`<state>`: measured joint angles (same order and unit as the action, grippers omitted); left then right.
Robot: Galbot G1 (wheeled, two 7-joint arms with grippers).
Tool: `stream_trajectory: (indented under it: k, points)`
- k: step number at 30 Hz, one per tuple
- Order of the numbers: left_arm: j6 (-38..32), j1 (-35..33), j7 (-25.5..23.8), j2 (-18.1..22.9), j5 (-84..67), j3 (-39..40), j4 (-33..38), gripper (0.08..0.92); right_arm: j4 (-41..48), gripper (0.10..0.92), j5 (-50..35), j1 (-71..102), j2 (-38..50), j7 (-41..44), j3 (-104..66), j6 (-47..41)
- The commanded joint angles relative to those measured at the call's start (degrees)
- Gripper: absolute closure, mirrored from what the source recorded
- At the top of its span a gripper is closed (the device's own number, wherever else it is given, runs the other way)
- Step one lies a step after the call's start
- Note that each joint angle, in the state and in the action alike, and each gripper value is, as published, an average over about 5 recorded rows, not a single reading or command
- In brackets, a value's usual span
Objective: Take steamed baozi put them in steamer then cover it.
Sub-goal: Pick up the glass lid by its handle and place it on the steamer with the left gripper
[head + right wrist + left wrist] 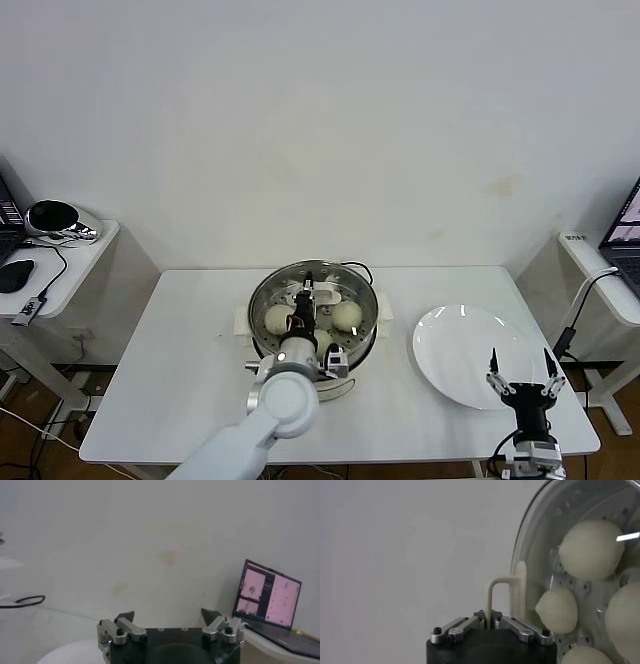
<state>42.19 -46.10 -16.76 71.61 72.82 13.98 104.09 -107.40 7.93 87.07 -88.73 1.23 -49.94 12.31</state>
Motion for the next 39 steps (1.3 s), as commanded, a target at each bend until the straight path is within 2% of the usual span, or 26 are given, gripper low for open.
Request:
stream_trajectory:
  k: [1,24,28,32,36,39]
  points:
    - [1.3,-0.2,0.3,1.2,1.2,0.3,-0.8,0.863,0.1,0.203,0.0,0.0,0.0,0.0,0.0,0.1]
    - [-0.5,-2.6,1.5,2.4,2.8,-1.4,-0.4,0.847,0.3,0.203,-0.1,0.1,0.4,0.3,0.3,0.2]
    - [-0.4,-3.9,1.8,1.6,1.8,-1.8,2.3,0.754,0.2,0.203,-0.1,0.2,0.5,0.4,0.4,0.2]
    - [-0.4,-7.8,2.4,-1.1,0.5,-2.4,8.1,0.633,0.0,0.203,-0.1,0.3,0.6,0.5,0.4,0.2]
    - [-0.9,-15.1,4.1,-4.8,-2.5,-4.6,17.4,0.521,0.0,0.203,-0.4,0.7,1.1,0.5,0.1,0.2]
    - [-2.3,-21.9,7.8,-7.2,-9.7,-8.7,25.5,0.417,0.1,0.203,-1.2,1.2,2.1,0.7,-0.2,0.3]
